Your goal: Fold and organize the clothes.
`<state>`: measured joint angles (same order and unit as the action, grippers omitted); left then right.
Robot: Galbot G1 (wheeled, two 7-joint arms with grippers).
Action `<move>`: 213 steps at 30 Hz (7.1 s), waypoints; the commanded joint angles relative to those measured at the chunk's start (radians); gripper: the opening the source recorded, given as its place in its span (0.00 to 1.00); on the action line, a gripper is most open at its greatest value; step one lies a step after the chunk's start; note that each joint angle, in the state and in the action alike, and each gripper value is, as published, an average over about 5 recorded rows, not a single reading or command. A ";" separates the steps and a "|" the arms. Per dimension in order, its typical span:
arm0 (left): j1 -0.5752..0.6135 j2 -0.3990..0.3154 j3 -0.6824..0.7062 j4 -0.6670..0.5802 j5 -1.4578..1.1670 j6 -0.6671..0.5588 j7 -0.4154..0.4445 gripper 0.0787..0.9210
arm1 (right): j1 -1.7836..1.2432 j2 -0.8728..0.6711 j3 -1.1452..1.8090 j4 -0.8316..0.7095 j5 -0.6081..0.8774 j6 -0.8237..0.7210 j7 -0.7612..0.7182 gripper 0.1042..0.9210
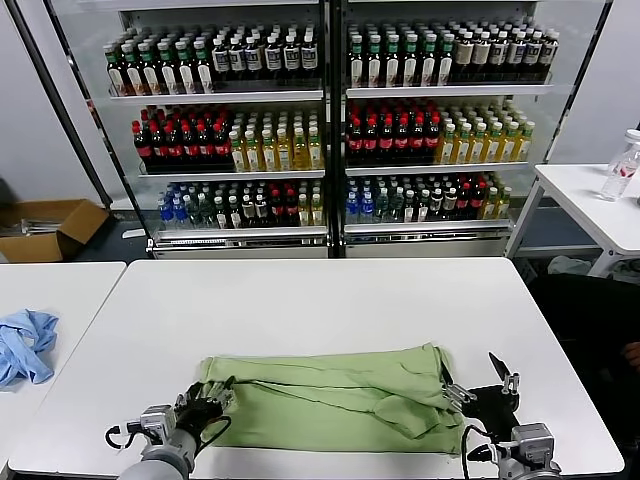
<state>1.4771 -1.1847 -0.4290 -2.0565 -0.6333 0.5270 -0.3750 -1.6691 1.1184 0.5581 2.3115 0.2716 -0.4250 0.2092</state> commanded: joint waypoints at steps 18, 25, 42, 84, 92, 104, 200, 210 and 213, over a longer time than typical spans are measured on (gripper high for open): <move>-0.038 -0.021 -0.049 -0.034 0.268 0.021 -0.065 0.03 | -0.012 0.013 0.001 0.005 -0.031 0.010 0.000 0.88; 0.012 0.107 -0.291 -0.037 0.462 0.049 -0.014 0.01 | -0.018 0.023 0.005 0.025 -0.033 0.011 0.001 0.88; -0.023 -0.025 0.116 -0.271 -0.118 0.051 0.069 0.01 | -0.021 0.026 0.008 0.043 -0.050 0.001 0.005 0.88; -0.016 -0.043 -0.069 -0.012 0.298 -0.037 0.214 0.58 | 0.013 0.035 -0.008 0.013 -0.052 0.005 0.006 0.88; -0.045 -0.079 -0.058 0.076 0.296 -0.003 0.138 0.83 | 0.006 0.034 -0.002 0.021 -0.056 0.005 0.006 0.88; -0.059 -0.120 -0.008 0.072 0.146 0.021 0.168 0.88 | 0.005 0.040 -0.010 0.019 -0.063 0.006 0.006 0.88; -0.163 -0.056 -0.111 -0.065 0.426 -0.298 0.377 0.72 | 0.365 0.085 -0.327 -0.208 0.205 -0.147 0.057 0.88; -0.101 -0.092 -0.060 -0.072 0.470 -0.319 0.353 0.88 | 0.465 0.130 -0.403 -0.387 0.224 -0.152 0.073 0.88; -0.113 -0.102 -0.038 -0.067 0.472 -0.314 0.355 0.88 | 0.479 0.136 -0.411 -0.416 0.225 -0.152 0.066 0.88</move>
<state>1.3282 -1.3257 -0.4233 -2.1090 -0.2439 0.2438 -0.0462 -1.3171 1.2207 0.2630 2.0639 0.4410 -0.5502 0.2696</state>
